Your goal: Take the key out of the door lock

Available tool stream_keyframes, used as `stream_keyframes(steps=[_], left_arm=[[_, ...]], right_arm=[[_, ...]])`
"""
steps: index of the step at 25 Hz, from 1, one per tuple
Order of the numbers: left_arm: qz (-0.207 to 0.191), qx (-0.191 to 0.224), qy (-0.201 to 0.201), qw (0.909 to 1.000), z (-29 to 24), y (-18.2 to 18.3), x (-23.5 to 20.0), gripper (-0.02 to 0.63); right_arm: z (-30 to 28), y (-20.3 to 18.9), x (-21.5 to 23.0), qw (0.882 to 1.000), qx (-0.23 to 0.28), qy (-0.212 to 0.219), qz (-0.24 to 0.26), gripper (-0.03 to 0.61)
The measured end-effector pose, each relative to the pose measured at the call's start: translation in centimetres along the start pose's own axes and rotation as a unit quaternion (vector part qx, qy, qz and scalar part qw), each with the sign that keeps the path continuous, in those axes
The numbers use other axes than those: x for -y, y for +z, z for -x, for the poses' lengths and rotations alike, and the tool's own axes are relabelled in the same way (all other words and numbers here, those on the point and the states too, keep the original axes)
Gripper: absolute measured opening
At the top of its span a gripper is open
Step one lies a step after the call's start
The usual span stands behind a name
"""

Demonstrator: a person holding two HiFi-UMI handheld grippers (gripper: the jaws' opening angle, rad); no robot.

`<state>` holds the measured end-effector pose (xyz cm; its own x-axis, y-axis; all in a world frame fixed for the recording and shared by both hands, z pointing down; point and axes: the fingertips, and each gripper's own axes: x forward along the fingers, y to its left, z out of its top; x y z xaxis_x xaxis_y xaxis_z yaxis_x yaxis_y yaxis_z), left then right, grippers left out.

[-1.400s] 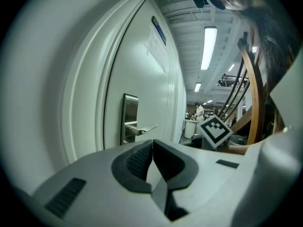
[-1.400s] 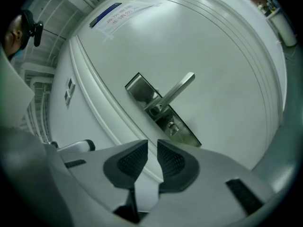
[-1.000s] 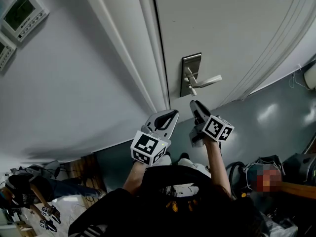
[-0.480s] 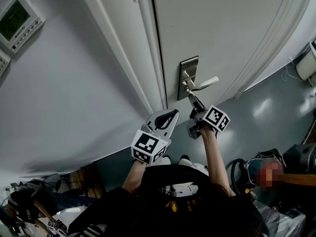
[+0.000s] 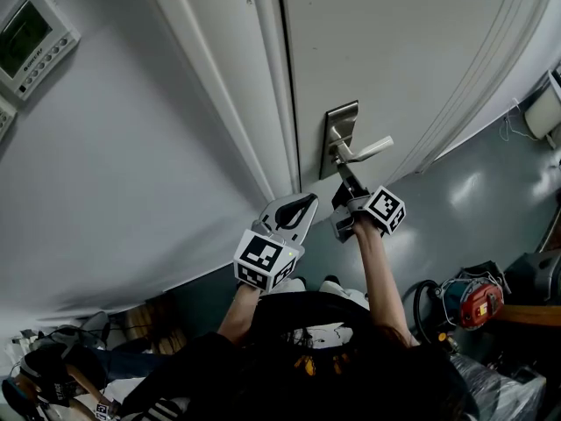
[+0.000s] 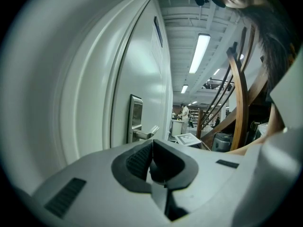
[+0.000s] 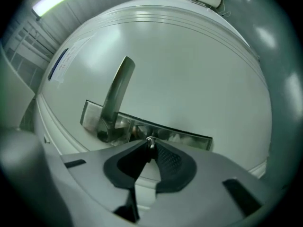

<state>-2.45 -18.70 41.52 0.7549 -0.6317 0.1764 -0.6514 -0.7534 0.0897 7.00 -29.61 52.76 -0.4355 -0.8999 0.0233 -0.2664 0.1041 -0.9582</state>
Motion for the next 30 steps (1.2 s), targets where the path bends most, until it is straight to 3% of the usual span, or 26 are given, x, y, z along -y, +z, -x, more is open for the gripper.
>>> stream_keyframes(steps=[17,30], left_arm=[[0.007,0.001,-0.015,0.9999,0.7,-0.4,-0.9,0.009],[0.008,0.001,-0.028,0.9996,1.7,-0.9,-2.4,0.009]], right_arm=[[0.3,0.1,0.2,0.997,0.029,-0.009,-0.066,0.021],[0.3,0.0,0.0,0.996,0.022,-0.018,-0.083,0.02]])
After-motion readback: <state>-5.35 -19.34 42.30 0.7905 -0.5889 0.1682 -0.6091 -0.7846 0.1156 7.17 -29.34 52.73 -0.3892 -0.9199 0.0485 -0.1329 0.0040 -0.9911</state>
